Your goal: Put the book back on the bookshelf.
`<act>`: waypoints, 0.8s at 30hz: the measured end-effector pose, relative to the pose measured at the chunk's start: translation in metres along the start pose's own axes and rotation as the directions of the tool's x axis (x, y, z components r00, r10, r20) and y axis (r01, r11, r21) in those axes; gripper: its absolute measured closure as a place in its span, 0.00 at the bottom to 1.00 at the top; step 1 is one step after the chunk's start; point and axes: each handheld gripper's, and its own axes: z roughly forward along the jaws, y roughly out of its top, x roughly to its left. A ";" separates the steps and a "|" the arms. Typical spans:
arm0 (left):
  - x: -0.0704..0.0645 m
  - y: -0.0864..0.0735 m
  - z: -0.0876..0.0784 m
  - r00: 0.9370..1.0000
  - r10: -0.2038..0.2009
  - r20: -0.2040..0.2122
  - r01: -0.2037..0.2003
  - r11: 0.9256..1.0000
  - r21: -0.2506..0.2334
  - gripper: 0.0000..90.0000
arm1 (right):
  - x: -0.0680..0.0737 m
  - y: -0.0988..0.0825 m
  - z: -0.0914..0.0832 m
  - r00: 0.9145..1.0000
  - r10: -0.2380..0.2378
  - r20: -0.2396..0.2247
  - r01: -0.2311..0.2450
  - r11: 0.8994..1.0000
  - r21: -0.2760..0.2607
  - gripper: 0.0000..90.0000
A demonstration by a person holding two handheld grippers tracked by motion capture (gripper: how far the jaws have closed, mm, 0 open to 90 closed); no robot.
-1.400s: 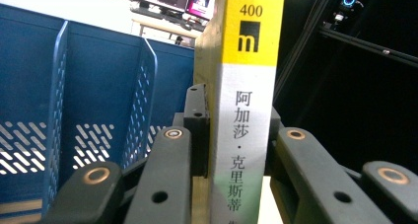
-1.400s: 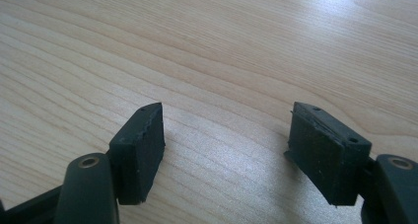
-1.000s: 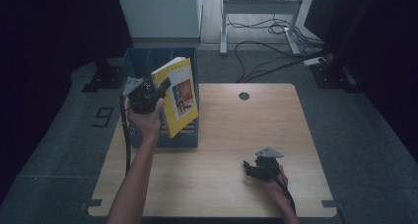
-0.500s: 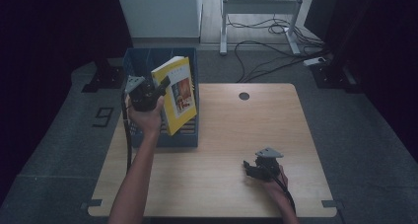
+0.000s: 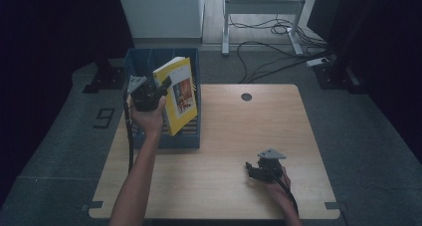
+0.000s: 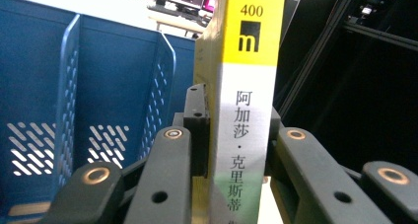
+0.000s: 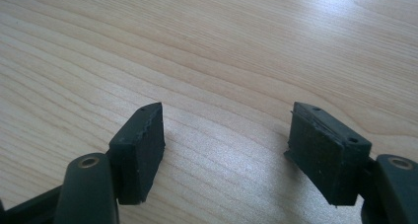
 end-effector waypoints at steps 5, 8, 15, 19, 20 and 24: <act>0.001 -0.001 0.005 1.000 -0.003 -0.010 0.003 1.000 0.004 0.84 | 0.000 0.000 0.000 1.000 0.001 0.001 -0.001 1.000 0.000 0.32; 0.002 -0.001 0.006 1.000 -0.006 -0.019 0.006 1.000 0.003 0.84 | 0.000 0.000 0.000 1.000 0.000 0.001 0.000 1.000 0.000 0.32; 0.004 0.001 0.007 0.999 -0.007 -0.031 0.007 1.000 -0.006 0.84 | 0.000 0.000 0.000 1.000 0.001 0.001 -0.001 1.000 0.000 0.32; 0.004 0.001 0.007 0.999 0.002 -0.043 -0.002 1.000 -0.006 0.84 | 0.000 0.000 0.000 1.000 0.000 0.001 0.000 1.000 0.000 0.32; 0.004 0.001 0.007 0.999 0.003 -0.045 -0.004 1.000 -0.005 0.84 | 0.000 0.000 0.000 1.000 0.000 0.000 0.000 1.000 0.000 0.32; 0.004 0.000 0.010 0.999 0.003 -0.049 -0.003 1.000 -0.003 0.84 | 0.000 0.000 0.000 1.000 0.001 0.001 -0.001 1.000 0.000 0.32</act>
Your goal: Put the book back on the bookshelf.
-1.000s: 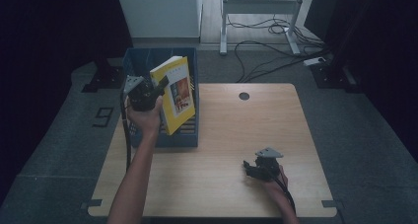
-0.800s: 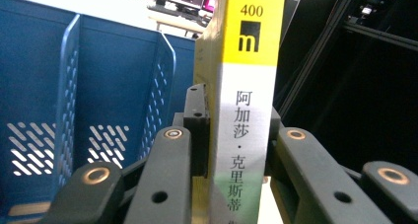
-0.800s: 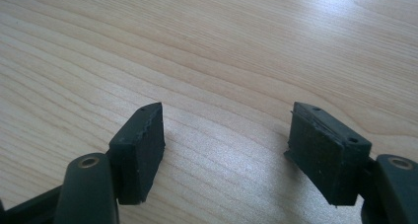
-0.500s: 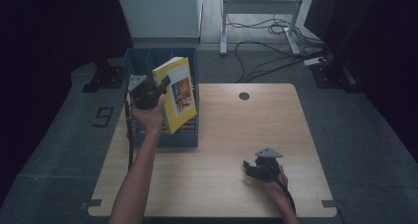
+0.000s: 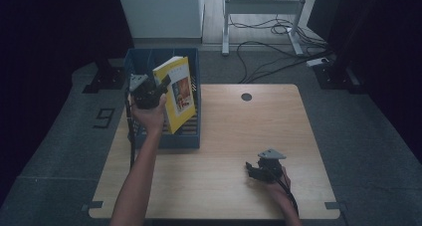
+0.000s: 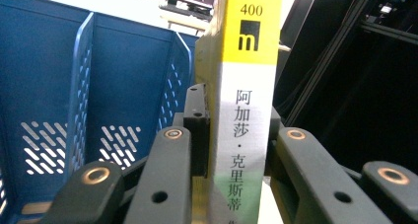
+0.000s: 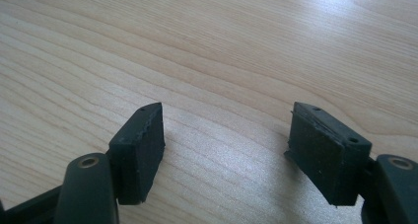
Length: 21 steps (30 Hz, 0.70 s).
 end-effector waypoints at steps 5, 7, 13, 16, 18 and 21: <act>-0.002 0.000 0.006 1.000 0.005 -0.001 -0.005 1.000 0.001 0.84 | 0.000 0.000 0.000 1.000 0.000 0.000 0.000 1.000 0.000 0.32; -0.002 -0.001 0.007 1.000 0.007 -0.002 -0.007 1.000 0.001 0.84 | 0.000 0.000 0.000 1.000 -0.001 0.000 0.001 1.000 -0.001 0.32; -0.006 -0.004 0.017 0.999 0.033 -0.014 -0.033 0.999 0.002 0.84 | 0.000 0.000 0.000 1.000 -0.001 0.000 0.001 1.000 0.000 0.32; -0.006 -0.006 0.021 0.999 0.031 -0.017 -0.031 1.000 0.006 0.84 | 0.000 0.000 0.000 1.000 -0.001 0.000 0.001 1.000 -0.001 0.32; -0.006 -0.007 0.024 0.999 0.028 -0.017 -0.027 1.000 0.011 0.84 | 0.000 0.000 0.000 1.000 -0.001 0.000 0.001 1.000 -0.001 0.32; -0.006 -0.010 0.028 0.999 0.027 -0.018 -0.027 1.000 0.014 0.84 | 0.000 0.000 0.000 1.000 -0.001 0.000 0.001 1.000 0.000 0.32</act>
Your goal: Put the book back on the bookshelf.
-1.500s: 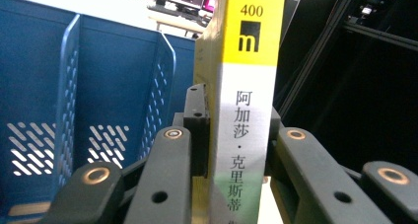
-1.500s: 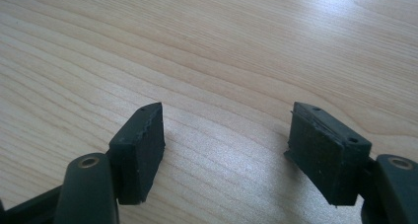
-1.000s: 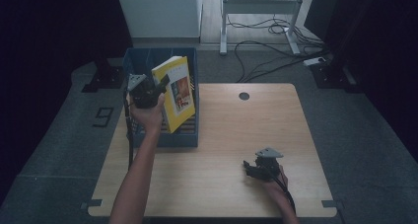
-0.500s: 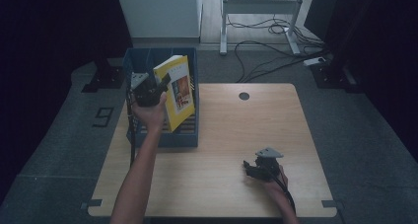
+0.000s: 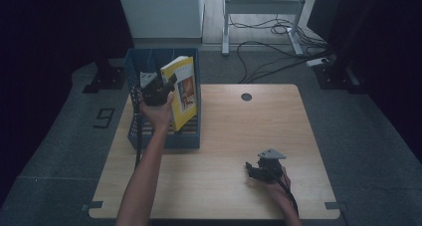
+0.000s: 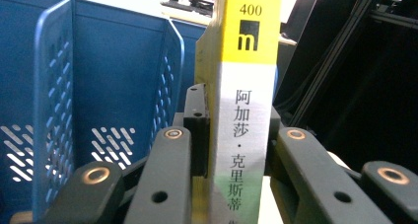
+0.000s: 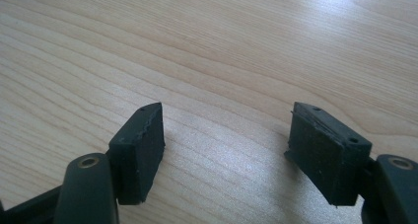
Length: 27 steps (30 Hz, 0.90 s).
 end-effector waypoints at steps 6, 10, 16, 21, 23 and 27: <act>-0.001 -0.005 0.007 1.000 -0.004 -0.007 0.004 1.000 0.010 0.84 | 0.000 0.000 0.000 1.000 -0.001 -0.001 0.001 1.000 0.000 0.32; -0.002 -0.007 0.011 1.000 0.000 -0.013 0.001 1.000 0.011 0.84 | 0.000 0.000 0.000 1.000 -0.001 -0.001 0.001 1.000 0.000 0.32; -0.001 -0.007 0.013 1.000 -0.007 -0.017 0.007 1.000 0.007 0.84 | 0.000 0.000 0.000 1.000 0.000 0.000 0.000 1.000 0.001 0.32; -0.001 -0.006 0.013 1.000 -0.003 -0.021 0.003 1.000 0.006 0.84 | 0.000 0.000 0.000 1.000 -0.001 0.000 0.001 1.000 0.001 0.32; -0.001 -0.006 0.012 1.000 -0.001 -0.029 0.001 1.000 0.003 0.84 | 0.000 0.000 0.000 1.000 -0.001 0.000 0.001 1.000 0.001 0.32; 0.000 -0.007 0.011 0.999 0.006 -0.041 -0.006 1.000 0.002 0.84 | 0.000 0.000 0.000 1.000 -0.002 0.001 0.002 1.000 0.000 0.32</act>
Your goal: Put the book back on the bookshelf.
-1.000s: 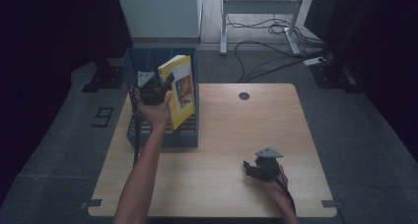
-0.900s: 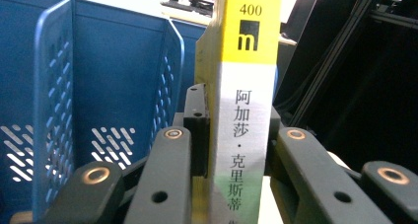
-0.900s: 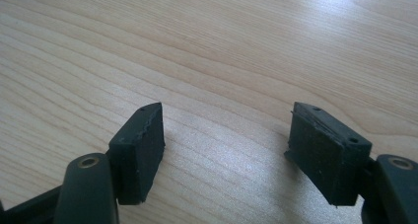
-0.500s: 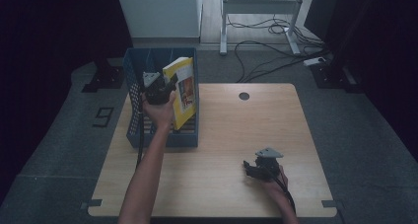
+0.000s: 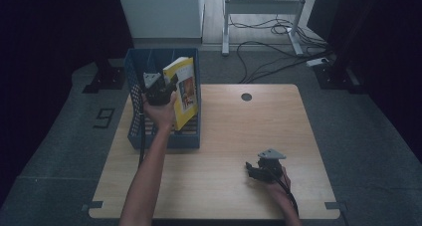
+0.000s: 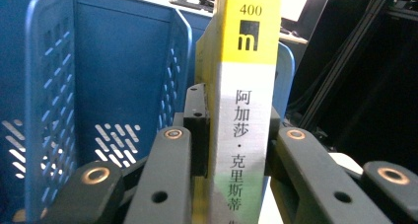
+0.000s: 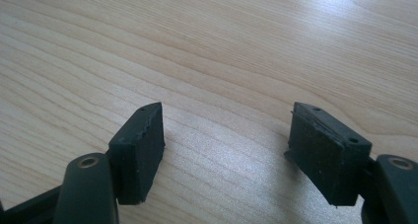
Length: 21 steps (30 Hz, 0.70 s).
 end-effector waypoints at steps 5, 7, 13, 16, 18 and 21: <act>0.000 -0.001 0.002 1.000 -0.004 -0.002 0.004 1.000 0.002 0.84 | 0.000 0.000 0.000 1.000 0.000 0.000 0.000 1.000 0.000 0.32; 0.000 -0.001 0.003 1.000 -0.003 -0.003 0.003 1.000 0.002 0.84 | 0.000 0.000 0.000 1.000 0.001 0.000 -0.001 1.000 0.001 0.32; -0.002 -0.005 0.008 1.000 0.001 -0.005 -0.001 1.000 0.005 0.84 | 0.000 0.000 0.000 1.000 0.001 0.000 -0.001 1.000 0.001 0.32; -0.003 -0.008 0.011 1.000 0.002 -0.006 -0.002 1.000 0.016 0.84 | 0.000 0.000 0.000 1.000 0.002 0.000 -0.002 1.000 0.001 0.32; -0.003 -0.010 0.012 1.000 0.001 -0.007 -0.001 1.000 0.020 0.84 | 0.000 0.000 0.000 1.000 0.002 0.000 -0.002 1.000 0.001 0.32; -0.002 -0.014 0.014 1.000 0.002 -0.009 -0.002 1.000 0.027 0.84 | 0.000 0.000 0.000 1.000 0.002 0.000 -0.002 1.000 0.001 0.32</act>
